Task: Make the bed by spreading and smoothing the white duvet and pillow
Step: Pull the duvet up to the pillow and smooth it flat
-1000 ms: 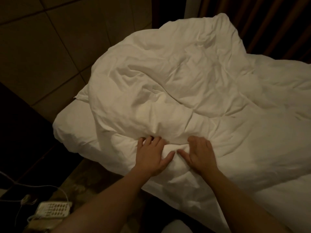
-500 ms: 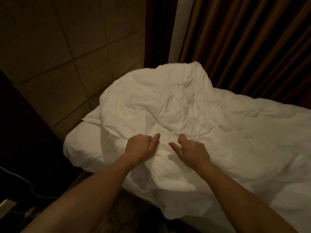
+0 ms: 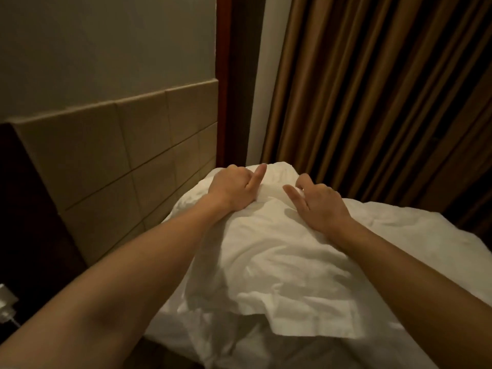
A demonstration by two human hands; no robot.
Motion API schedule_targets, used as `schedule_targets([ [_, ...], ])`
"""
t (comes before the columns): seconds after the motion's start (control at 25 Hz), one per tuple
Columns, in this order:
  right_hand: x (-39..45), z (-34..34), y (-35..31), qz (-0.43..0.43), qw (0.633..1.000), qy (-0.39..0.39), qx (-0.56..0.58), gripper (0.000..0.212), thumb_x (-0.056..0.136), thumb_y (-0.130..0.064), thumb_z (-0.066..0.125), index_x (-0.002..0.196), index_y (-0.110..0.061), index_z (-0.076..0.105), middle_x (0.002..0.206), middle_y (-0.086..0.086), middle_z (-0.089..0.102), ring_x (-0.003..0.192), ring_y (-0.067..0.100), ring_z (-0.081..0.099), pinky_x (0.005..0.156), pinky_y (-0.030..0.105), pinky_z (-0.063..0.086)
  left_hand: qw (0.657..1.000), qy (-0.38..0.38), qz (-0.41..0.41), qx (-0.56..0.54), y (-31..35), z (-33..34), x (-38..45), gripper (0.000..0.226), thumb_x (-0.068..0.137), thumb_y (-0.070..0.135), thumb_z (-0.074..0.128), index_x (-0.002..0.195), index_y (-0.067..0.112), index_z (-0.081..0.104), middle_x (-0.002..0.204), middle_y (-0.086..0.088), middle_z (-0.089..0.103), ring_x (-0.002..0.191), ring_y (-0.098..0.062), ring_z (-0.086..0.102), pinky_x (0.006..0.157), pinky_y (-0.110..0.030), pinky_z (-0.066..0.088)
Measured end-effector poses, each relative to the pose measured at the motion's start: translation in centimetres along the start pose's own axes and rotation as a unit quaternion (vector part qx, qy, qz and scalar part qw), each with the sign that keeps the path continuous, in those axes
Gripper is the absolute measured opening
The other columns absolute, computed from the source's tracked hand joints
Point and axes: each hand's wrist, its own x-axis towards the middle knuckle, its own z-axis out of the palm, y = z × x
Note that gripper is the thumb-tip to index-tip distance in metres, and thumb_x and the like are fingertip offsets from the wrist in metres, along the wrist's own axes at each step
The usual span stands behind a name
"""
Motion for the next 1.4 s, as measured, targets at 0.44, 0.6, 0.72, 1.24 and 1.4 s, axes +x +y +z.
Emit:
schedule_targets([
  [0.44,10.1,10.5,10.6,0.114,0.991,-0.033,0.060,0.063,0.090,-0.073,0.019,0.093,-0.019,0.052,0.068,-0.002,0.057,0.061,0.015,0.056,0.058,0.032,0.046,0.995,0.056,-0.071,-0.045,-4.1,13.9,3.0,0.062,0.097,0.066,0.020,0.111,0.019,0.057,0.115,0.000,0.055,0.103,-0.019,0.046,0.092,-0.039,0.038],
  [0.6,17.3,15.2,11.9,0.114,0.989,-0.061,0.073,0.063,0.091,-0.074,0.015,0.096,-0.022,0.049,0.074,-0.004,0.057,0.065,0.014,0.055,0.062,0.032,0.046,0.989,0.121,-0.070,-0.046,-0.8,21.1,1.2,0.070,0.094,0.074,0.033,0.129,0.015,0.047,0.129,-0.005,0.047,0.117,-0.025,0.043,0.103,-0.040,0.031],
  [0.72,20.3,18.0,13.4,0.123,0.988,-0.066,0.072,0.063,0.092,-0.074,0.015,0.097,-0.021,0.048,0.072,-0.003,0.055,0.065,0.018,0.056,0.061,0.032,0.045,0.983,0.093,-0.147,-0.065,1.2,24.8,2.1,0.096,0.078,0.090,0.045,0.138,0.015,0.040,0.136,-0.002,0.043,0.125,-0.025,0.041,0.108,-0.041,0.029],
  [1.24,16.9,17.1,12.9,0.140,0.986,-0.067,0.058,0.059,0.098,-0.070,0.021,0.100,-0.017,0.049,0.081,0.004,0.061,0.072,0.025,0.060,0.064,0.037,0.047,0.961,-0.030,-0.226,-0.156,2.9,25.3,2.4,0.109,0.071,0.098,-0.001,0.101,0.014,0.061,0.092,-0.008,0.068,0.087,-0.033,0.064,0.075,-0.040,0.049],
  [1.4,14.1,14.9,13.4,0.110,0.987,-0.085,0.087,0.056,0.100,-0.066,0.026,0.119,-0.020,0.051,0.103,0.004,0.068,0.089,0.022,0.065,0.076,0.035,0.050,0.969,-0.023,-0.192,-0.152,0.6,22.9,3.5,0.104,0.071,0.096,-0.003,0.089,0.014,0.059,0.086,-0.016,0.070,0.084,-0.039,0.065,0.070,-0.041,0.050],
])
